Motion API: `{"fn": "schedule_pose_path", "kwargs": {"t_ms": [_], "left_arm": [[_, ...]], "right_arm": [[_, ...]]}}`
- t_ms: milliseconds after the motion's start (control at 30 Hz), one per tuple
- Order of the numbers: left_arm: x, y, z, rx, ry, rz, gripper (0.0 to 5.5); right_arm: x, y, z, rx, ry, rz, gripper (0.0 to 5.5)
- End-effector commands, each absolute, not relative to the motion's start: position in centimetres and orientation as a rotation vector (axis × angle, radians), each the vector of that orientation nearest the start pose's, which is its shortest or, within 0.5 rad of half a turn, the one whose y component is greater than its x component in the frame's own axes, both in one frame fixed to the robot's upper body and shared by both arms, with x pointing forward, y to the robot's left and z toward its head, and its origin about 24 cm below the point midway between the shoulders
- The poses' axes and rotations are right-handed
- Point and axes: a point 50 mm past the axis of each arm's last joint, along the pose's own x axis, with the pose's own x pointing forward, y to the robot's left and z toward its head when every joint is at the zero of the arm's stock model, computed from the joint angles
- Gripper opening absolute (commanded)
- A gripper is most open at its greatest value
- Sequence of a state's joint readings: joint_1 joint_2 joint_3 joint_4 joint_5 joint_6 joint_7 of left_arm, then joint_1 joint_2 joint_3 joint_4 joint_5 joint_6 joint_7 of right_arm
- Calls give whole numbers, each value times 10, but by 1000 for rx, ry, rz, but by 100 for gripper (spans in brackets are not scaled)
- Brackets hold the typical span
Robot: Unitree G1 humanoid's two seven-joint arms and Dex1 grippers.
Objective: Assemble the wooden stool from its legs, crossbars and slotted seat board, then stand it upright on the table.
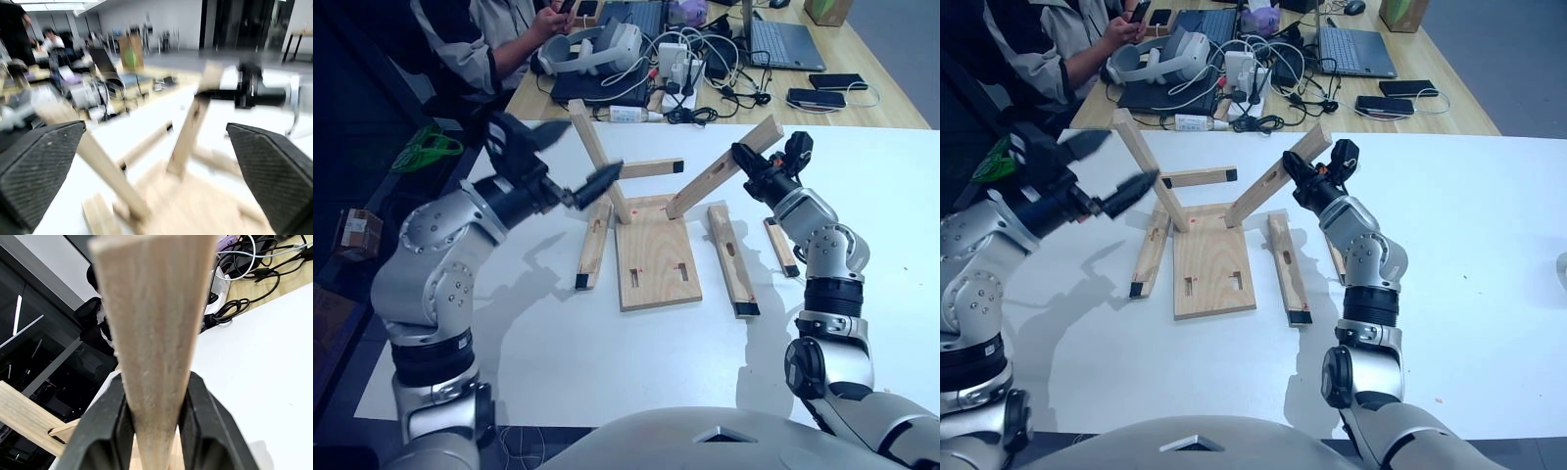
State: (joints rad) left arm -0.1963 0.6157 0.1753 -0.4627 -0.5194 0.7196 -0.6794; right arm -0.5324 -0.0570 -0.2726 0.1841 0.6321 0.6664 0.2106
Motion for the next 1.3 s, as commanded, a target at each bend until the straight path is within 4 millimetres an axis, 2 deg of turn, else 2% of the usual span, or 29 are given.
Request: {"fn": "schedule_pose_path", "kwargs": {"t_ms": [33,167,300,567,700,800,900,1067,1200,1300], "left_arm": [[237,203,130,324,349,-817,540],[232,211,93,507,546,-803,540],[238,214,80,572,576,-765,540],[253,197,80,567,498,-752,540],[258,188,92,546,424,-749,540],[267,172,107,485,319,-756,540],[271,152,112,438,267,-818,540],[275,131,108,461,267,-904,540],[278,121,98,488,311,-978,540],[279,123,88,491,390,-1070,540]], "right_arm": [[341,-138,115,528,205,391,100],[343,-132,121,388,193,382,100],[344,-127,123,279,207,365,100],[339,-119,128,246,222,352,100],[339,-117,130,264,239,317,100],[340,-121,130,275,247,253,100],[341,-125,128,302,269,171,100],[341,-120,130,264,286,159,100],[340,-115,132,248,296,170,100],[339,-113,131,261,309,167,100]]}}
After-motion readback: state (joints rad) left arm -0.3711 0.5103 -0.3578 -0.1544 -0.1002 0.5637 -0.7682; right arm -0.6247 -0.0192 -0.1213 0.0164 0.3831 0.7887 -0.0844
